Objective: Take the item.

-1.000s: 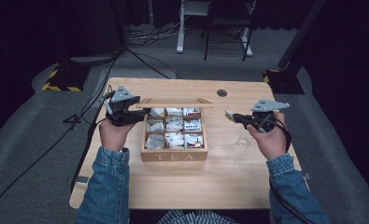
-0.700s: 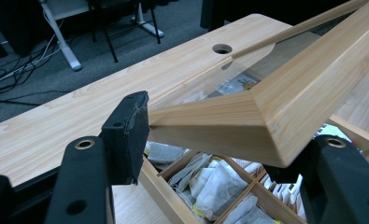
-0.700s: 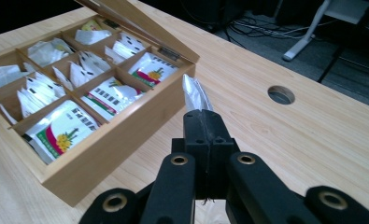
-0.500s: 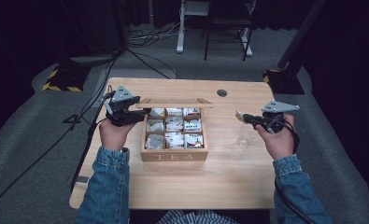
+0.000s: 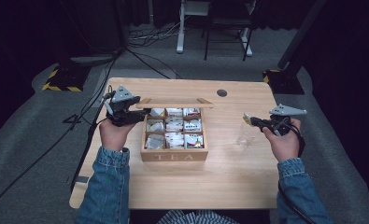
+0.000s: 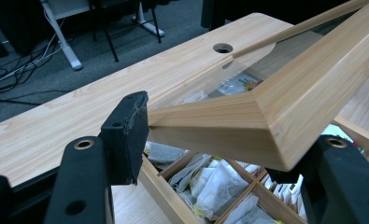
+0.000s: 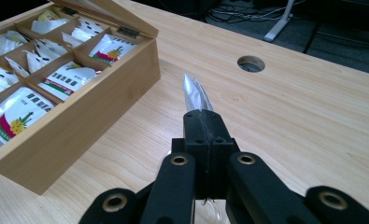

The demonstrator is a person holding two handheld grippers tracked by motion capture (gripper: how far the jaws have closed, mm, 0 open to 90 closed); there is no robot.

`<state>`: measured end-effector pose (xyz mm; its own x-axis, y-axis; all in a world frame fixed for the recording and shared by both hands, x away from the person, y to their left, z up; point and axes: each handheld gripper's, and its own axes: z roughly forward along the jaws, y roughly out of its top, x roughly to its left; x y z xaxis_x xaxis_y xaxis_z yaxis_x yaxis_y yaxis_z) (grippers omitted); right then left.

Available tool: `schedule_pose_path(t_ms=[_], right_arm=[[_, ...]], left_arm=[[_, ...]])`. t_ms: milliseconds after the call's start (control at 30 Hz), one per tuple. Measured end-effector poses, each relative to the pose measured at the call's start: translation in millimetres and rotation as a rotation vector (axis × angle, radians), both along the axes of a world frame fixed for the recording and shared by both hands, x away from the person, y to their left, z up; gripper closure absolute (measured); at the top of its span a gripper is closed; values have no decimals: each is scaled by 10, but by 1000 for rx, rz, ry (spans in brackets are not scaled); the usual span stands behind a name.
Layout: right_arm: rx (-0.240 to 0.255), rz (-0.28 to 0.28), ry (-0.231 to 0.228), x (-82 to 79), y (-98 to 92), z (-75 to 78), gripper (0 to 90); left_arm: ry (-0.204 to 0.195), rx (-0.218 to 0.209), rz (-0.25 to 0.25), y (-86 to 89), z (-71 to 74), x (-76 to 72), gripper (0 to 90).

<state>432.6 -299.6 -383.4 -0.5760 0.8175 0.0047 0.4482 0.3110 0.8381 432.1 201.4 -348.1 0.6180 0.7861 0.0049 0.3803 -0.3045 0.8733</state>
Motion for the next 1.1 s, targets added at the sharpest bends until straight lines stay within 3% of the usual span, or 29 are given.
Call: schedule_pose_path(t_ms=[667,700,833,1100], right_arm=[[30,-50,28,-26,-130,-235,893],[46,-60,27,-35,-126,-238,807],[17,-63,2,-43,-119,-231,711],[26,-76,-9,-62,-155,-205,660]], left_arm=[[1,-1,1,-2,-1,-2,406],[-1,0,1,-1,-1,0,406],[-1,0,1,-1,-1,-1,406],[1,1,1,-2,-1,-3,406]])
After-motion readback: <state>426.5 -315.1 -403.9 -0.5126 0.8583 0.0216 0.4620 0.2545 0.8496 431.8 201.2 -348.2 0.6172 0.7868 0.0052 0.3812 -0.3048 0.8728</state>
